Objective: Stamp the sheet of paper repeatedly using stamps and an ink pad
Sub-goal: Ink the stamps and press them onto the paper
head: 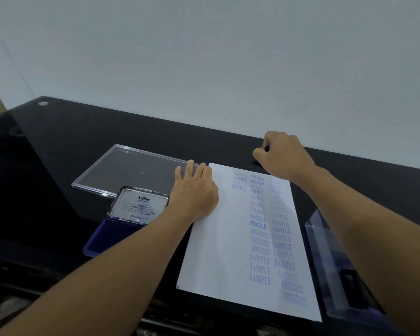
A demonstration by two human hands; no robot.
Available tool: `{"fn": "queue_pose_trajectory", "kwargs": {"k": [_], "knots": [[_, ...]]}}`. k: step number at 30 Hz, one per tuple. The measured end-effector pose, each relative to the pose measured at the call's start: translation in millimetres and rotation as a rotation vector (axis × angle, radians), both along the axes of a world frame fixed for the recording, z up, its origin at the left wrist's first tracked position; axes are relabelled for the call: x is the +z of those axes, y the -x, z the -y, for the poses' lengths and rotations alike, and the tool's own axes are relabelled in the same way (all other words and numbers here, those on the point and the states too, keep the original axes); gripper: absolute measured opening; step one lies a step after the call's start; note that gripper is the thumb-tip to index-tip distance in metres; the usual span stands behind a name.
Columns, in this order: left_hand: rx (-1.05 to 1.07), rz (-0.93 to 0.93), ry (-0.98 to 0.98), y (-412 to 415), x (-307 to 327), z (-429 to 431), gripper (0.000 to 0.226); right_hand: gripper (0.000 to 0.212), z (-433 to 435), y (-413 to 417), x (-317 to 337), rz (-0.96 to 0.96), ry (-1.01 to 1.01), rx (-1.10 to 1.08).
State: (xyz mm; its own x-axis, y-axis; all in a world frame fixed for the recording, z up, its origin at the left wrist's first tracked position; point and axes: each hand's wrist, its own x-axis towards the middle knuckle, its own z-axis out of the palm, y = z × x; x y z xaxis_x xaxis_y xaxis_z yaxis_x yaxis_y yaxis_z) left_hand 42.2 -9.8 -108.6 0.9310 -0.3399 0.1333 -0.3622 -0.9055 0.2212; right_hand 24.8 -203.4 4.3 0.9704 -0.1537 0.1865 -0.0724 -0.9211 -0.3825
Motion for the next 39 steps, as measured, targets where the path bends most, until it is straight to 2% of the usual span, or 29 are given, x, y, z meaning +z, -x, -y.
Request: {"fn": "queue_pose_trajectory", "kwargs": {"k": [13, 17, 24, 27, 32, 39], "knots": [[-0.008, -0.047, 0.018, -1, 2, 1, 0.046, 0.019, 2, 4, 4, 0.014, 0.026, 0.015], [0.008, -0.066, 0.060, -3, 5, 2, 0.036, 0.019, 1, 7, 7, 0.016, 0.034, 0.017], [0.035, -0.211, 0.143, -9, 23, 1, 0.028, 0.021, 8, 21, 16, 0.021, 0.033, -0.004], [0.018, -0.148, 0.199, -7, 31, 0, 0.008, 0.021, 13, 32, 23, 0.019, 0.030, -0.015], [-0.035, -0.061, 0.241, 0, 51, -4, 0.003, 0.020, 15, 51, 32, 0.011, 0.028, -0.004], [-0.019, -0.069, 0.253, 31, 78, -37, 0.019, 0.018, -15, 86, 38, 0.027, -0.013, 0.060]]}}
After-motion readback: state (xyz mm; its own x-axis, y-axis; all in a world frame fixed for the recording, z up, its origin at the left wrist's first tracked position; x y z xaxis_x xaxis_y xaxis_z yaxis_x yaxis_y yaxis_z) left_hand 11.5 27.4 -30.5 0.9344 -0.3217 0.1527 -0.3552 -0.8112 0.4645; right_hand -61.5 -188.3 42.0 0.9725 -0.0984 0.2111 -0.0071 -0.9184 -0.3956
